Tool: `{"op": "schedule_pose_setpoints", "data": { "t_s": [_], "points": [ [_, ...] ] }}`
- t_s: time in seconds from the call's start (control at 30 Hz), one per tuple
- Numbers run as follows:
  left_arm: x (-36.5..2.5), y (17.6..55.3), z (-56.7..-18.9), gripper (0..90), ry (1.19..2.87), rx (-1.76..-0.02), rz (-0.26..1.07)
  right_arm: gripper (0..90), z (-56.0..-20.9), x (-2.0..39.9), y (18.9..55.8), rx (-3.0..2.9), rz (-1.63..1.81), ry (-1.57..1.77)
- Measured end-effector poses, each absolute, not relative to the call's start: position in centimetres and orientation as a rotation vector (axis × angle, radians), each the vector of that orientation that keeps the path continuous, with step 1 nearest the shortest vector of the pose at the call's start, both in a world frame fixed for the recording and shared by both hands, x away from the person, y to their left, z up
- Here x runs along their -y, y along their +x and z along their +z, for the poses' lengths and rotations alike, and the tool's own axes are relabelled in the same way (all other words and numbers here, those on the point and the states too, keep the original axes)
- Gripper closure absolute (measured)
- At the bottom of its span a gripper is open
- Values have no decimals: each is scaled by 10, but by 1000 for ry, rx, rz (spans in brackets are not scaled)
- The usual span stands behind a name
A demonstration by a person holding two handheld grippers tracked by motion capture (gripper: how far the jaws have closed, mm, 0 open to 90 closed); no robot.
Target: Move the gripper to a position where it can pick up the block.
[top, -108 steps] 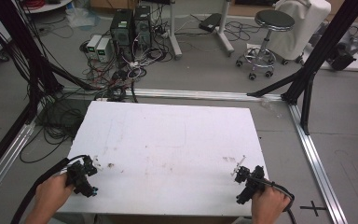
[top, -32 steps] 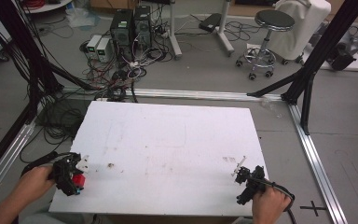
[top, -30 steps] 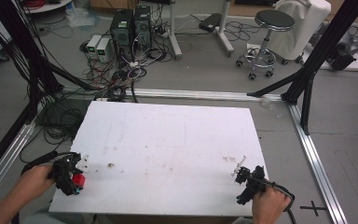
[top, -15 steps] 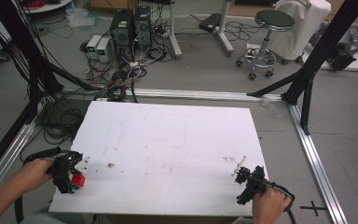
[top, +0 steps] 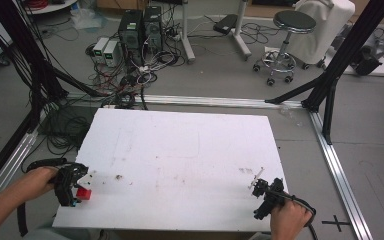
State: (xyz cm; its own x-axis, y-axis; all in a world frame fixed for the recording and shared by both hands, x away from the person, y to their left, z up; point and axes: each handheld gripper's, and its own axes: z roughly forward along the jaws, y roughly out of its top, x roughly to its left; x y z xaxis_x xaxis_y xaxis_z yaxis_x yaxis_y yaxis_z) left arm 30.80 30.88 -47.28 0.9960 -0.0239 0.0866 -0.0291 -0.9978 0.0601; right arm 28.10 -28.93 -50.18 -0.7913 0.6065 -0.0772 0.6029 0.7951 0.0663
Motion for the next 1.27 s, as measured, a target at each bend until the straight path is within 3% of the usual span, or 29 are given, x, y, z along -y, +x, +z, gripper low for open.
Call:
{"op": "schedule_pose_setpoints", "data": {
  "t_s": [1.27],
  "points": [
    [-314,319,-510,222,3123,44,47,36,-502,289,281,-2890,59,976]
  ]
}}
